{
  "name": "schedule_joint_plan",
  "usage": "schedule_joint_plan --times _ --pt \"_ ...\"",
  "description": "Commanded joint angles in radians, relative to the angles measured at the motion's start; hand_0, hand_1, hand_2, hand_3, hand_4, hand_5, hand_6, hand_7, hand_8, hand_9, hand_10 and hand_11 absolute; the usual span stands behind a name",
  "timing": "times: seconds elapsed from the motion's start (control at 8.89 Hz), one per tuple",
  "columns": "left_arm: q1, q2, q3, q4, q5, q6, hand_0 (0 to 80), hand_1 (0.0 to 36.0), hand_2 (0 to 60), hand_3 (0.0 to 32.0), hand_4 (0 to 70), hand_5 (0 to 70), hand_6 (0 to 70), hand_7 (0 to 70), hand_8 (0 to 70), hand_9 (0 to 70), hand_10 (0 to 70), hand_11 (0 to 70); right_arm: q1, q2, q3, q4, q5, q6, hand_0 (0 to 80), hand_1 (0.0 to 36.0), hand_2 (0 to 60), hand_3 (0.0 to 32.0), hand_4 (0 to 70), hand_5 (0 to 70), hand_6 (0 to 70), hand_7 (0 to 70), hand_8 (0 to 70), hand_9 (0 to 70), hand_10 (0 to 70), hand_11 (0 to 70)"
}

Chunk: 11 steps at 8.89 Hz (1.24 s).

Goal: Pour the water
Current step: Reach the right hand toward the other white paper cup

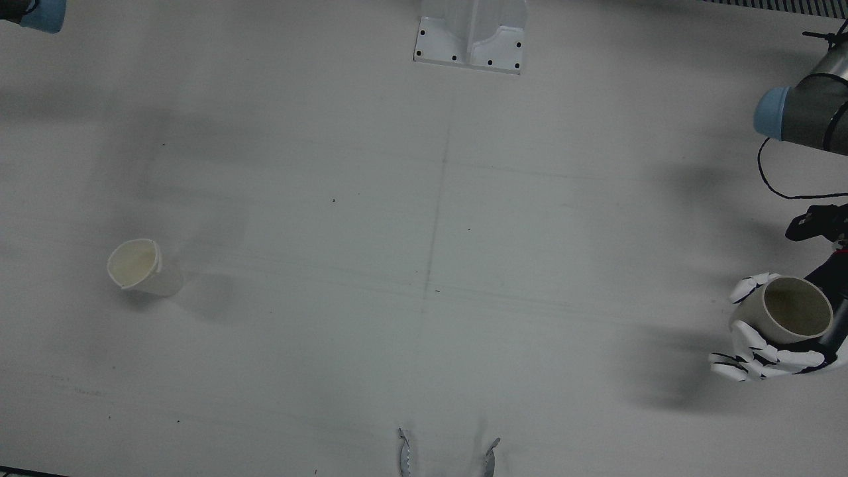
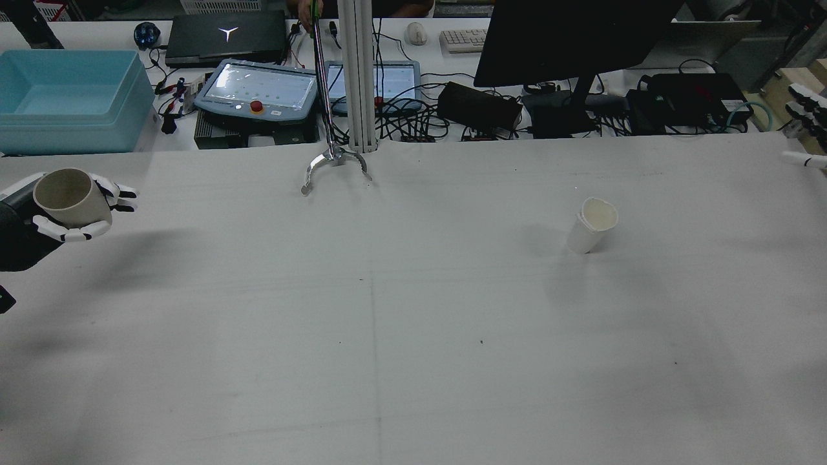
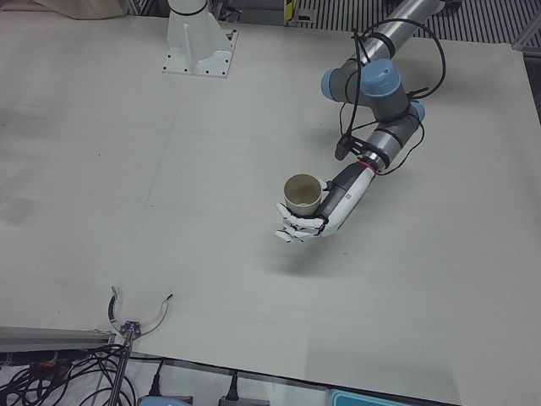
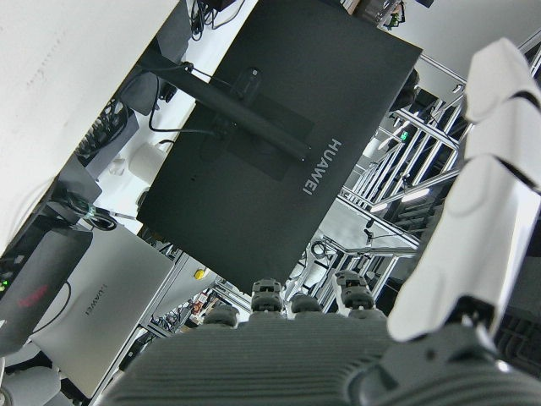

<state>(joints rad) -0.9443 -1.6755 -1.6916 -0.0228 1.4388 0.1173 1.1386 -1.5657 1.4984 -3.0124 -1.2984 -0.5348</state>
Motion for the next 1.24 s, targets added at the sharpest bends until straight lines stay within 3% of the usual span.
schedule_joint_plan --times 0.0,0.22,0.56,0.79,0.9,1.12 --pt "0.001 0.005 0.015 -0.011 0.002 0.002 80.0 36.0 60.0 0.0 70.0 70.0 52.2 66.2 25.4 30.9 20.3 32.6 -0.17 0.065 -0.03 0.006 0.051 0.016 47.9 17.6 15.7 0.0 0.0 6.4 4.3 0.0 4.6 4.0 0.0 0.0" --pt "0.002 -0.003 0.027 -0.011 0.002 0.004 80.0 36.0 60.0 0.0 70.0 70.0 52.5 66.6 25.7 31.5 20.5 33.0 -0.244 0.113 -0.029 0.006 0.074 0.016 46.9 16.2 15.7 0.0 0.0 6.1 5.6 0.0 4.1 3.2 0.0 0.0" --pt "0.002 -0.01 0.047 -0.012 0.002 0.004 80.0 36.0 60.0 0.0 70.0 70.0 52.7 66.5 25.7 31.2 20.4 32.8 -0.301 0.099 -0.05 0.006 0.119 0.044 45.7 14.5 17.4 0.0 0.0 5.7 6.7 0.0 4.6 3.8 0.0 0.0" --pt "0.004 -0.013 0.059 -0.014 0.0 0.004 80.0 36.0 60.0 0.0 70.0 70.0 52.7 66.2 25.8 31.3 20.5 32.9 -0.307 0.114 -0.145 0.03 0.119 0.137 45.9 15.4 18.7 0.0 0.0 5.7 5.6 0.0 4.4 3.8 0.0 0.0" --pt "0.004 -0.013 0.059 -0.014 0.002 0.004 80.0 36.0 60.0 0.0 70.0 70.0 52.6 65.9 25.7 31.1 20.6 33.0 -0.306 0.113 -0.147 0.086 0.122 0.175 46.4 16.0 17.8 0.0 0.0 5.8 3.7 0.0 4.6 4.2 0.0 0.0" --pt "0.002 -0.013 0.055 -0.009 0.002 0.002 80.0 36.0 60.0 0.0 70.0 70.0 52.6 65.8 25.7 31.1 20.5 32.9 -0.304 0.115 -0.089 0.081 0.135 0.229 46.7 16.7 18.5 0.0 0.0 6.3 4.8 0.0 5.3 5.2 0.0 0.0"
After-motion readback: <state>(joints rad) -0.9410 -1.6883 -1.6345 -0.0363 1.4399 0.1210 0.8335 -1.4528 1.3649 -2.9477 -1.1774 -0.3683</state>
